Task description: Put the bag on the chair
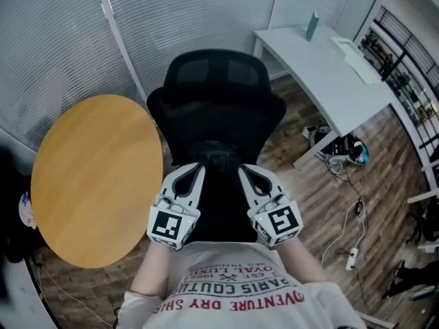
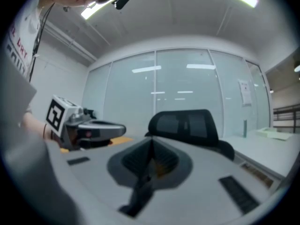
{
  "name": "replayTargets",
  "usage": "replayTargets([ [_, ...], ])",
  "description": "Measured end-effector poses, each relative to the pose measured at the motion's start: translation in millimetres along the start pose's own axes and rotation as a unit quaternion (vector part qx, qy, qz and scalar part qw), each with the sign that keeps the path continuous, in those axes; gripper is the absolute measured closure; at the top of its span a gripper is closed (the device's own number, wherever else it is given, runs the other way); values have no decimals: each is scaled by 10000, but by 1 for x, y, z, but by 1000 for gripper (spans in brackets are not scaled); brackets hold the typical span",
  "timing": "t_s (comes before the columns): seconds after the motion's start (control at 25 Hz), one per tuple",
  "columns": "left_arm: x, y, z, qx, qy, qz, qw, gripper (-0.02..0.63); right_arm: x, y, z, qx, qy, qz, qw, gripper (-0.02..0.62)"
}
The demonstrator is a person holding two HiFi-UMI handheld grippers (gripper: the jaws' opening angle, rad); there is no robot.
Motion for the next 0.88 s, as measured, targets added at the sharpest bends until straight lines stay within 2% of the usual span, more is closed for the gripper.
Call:
replayTargets([
  [0.24, -7, -2, -7, 61, -46, -203, 9998, 572, 1, -2, -9, 75, 23, 17, 10000, 568],
  [0.76, -13, -5, -4, 114, -92, -282, 9995, 578, 1, -9, -9, 189, -63, 86, 9998, 568],
  [0.88, -10, -6, -3, 96, -118, -167, 9997, 578, 1, -10, -8, 169, -57, 88, 9998, 568],
])
Point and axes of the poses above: the fingertips, and each gripper's own axes: z forward along the fingers, x to its left, y out of its top, the point moved 9 cm from there along -z, backward along the fingers, and after that the axes turned 15 degrees about -z, right-handed, at the moved point
